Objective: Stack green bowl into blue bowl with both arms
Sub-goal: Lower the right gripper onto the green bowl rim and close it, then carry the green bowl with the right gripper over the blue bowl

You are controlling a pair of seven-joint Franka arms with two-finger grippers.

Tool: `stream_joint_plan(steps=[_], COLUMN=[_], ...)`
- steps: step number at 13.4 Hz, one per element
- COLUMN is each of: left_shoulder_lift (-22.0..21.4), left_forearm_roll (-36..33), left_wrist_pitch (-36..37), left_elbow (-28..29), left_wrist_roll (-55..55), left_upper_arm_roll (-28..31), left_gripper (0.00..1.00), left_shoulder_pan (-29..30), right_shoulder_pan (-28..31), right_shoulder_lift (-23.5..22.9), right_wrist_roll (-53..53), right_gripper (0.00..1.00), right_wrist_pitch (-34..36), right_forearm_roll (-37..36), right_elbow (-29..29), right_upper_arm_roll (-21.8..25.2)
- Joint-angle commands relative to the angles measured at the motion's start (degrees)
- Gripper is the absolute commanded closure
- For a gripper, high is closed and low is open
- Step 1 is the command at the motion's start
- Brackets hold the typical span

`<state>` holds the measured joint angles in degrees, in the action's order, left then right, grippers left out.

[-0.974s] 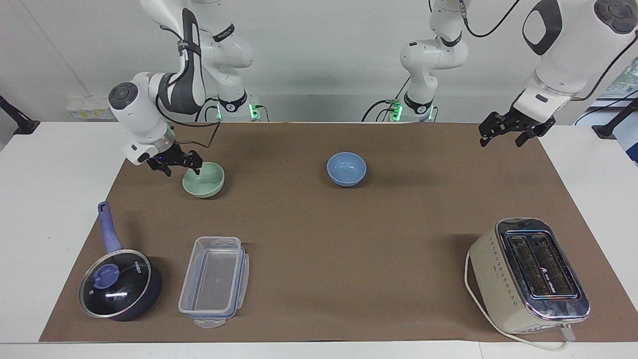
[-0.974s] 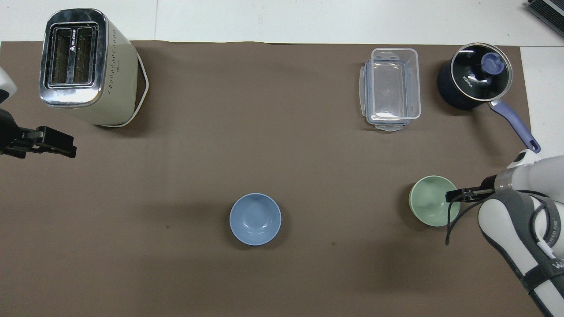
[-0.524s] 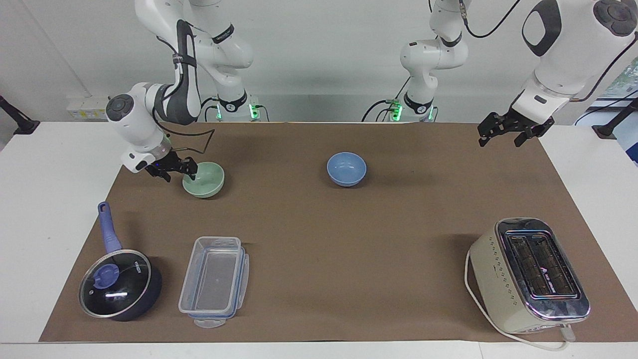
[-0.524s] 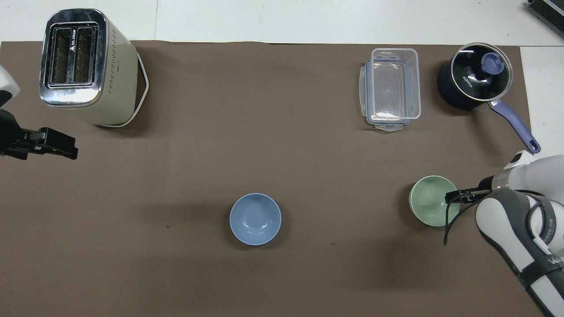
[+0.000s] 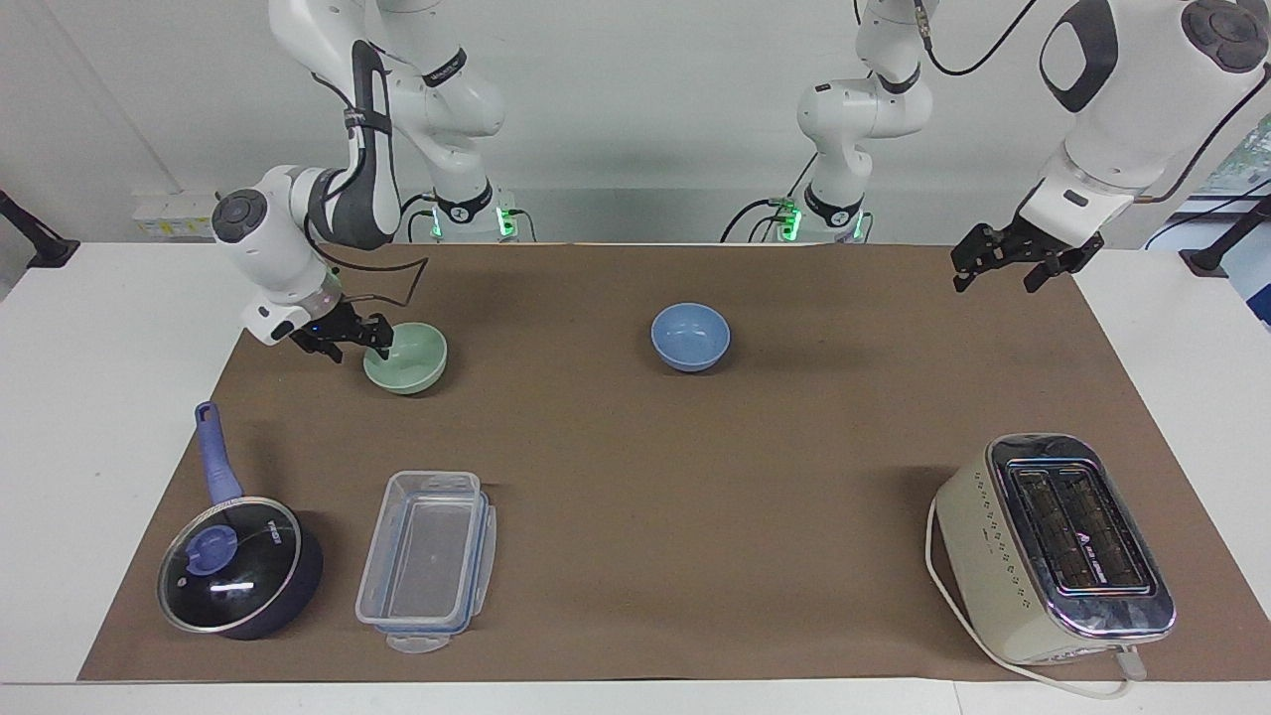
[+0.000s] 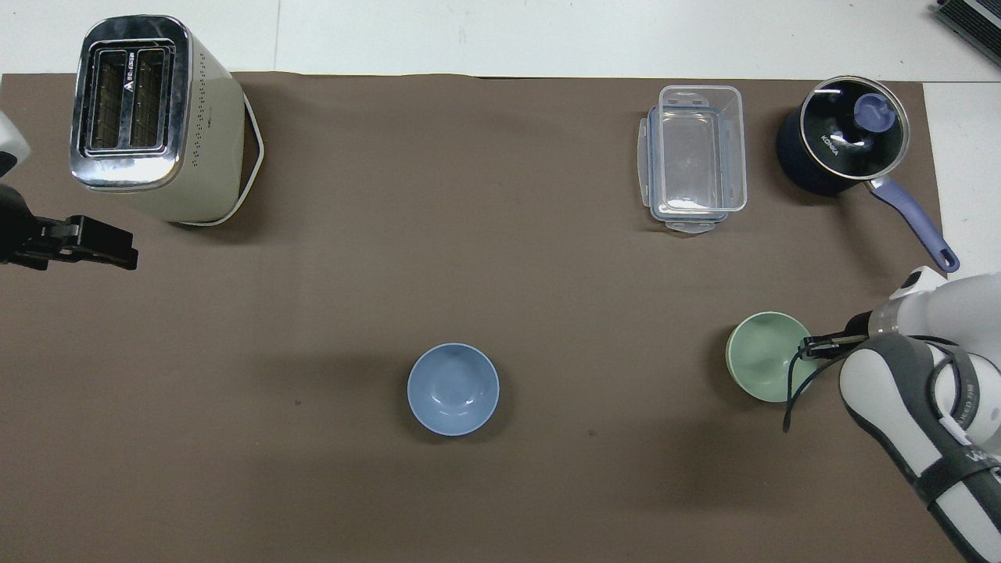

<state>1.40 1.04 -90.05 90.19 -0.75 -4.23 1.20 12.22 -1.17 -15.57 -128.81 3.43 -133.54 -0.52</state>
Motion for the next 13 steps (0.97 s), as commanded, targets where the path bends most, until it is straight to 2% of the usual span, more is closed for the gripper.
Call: stream_joint_plan(steps=[1, 4, 7, 10, 13], left_shoulder_lift=[0.1, -0.43, -0.43, -0.43, -0.43], left_forearm_roll=[-0.87, -0.87, -0.87, -0.87, -0.87], left_wrist_pitch=[0.05, 0.14, 0.14, 0.14, 0.14], left_elbow=[-1.51, -0.98, -0.98, -0.98, -0.98], left_wrist_roll=[-0.39, -0.3, -0.22, -0.22, -0.22], left_upper_arm_roll=[-0.34, -0.25, 0.01, 0.01, 0.01], left_gripper=[0.0, 0.0, 0.0, 0.0, 0.0], left_shoulder_pan=[-0.15, 0.38, 0.73, 0.38, 0.64], right_shoulder_pan=[0.0, -0.88, -5.26, -12.46, -20.02], right_shoulder_lift=[-0.41, 0.2, 1.61, 2.4, 2.84], right_wrist_roll=[-1.74, -0.86, 4.48, 14.13, 24.68], right_gripper=[0.97, 1.0, 1.0, 1.0, 1.0], right_wrist_pitch=[0.22, 7.5, 13.47, 20.06, 21.14], right_forearm_roll=[3.77, 3.95, 5.01, 4.92, 5.01], right_elbow=[1.43, 5.91, 9.87, 14.96, 17.17], right_upper_arm_roll=[-0.18, -1.06, -1.15, -1.15, -1.15])
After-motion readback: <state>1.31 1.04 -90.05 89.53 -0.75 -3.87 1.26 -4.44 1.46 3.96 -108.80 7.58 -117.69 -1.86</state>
